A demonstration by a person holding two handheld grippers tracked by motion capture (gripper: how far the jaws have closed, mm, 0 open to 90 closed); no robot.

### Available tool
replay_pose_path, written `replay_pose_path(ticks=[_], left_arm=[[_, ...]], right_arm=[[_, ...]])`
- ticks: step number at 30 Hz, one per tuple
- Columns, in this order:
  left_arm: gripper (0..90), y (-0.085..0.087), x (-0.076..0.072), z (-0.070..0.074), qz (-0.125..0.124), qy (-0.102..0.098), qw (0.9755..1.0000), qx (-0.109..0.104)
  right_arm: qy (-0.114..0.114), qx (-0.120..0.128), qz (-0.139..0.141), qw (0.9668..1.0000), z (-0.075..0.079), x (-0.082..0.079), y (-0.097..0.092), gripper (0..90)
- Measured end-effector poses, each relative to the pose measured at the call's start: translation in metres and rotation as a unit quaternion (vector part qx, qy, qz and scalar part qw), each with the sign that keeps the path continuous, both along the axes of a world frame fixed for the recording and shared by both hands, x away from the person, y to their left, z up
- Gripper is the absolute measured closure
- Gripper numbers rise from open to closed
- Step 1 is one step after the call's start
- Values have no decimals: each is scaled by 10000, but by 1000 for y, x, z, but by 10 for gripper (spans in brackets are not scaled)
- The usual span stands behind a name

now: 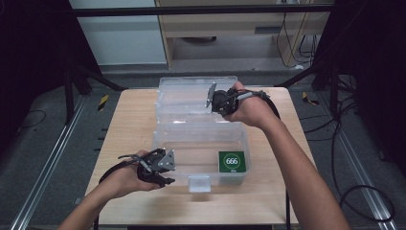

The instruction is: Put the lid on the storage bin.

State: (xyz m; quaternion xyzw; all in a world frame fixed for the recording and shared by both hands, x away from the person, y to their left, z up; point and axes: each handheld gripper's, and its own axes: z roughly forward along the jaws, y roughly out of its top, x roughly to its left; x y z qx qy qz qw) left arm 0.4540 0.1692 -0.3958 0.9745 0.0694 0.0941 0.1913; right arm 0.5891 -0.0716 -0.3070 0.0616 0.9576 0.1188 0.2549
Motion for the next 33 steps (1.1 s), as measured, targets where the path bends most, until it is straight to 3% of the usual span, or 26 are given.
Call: replay_pose_path(ticks=[8,12,24,33], left_arm=[[707,-1,2,-9,3,121,9999,-84],[792,0,3,-9,68,55,9999,-105],[792,2,0,-12,232,-2,9992,-312],[787,3,-1,-14,351,17,9984,-432]], right_arm=[[-46,-6,70,10000,-3,1,2,765],[-27,-25,56,10000,-3,1,2,757],[-67,-217,255,9994,-4,0,8,803],[-28,-119,216,9997,-1,-7,9,826]])
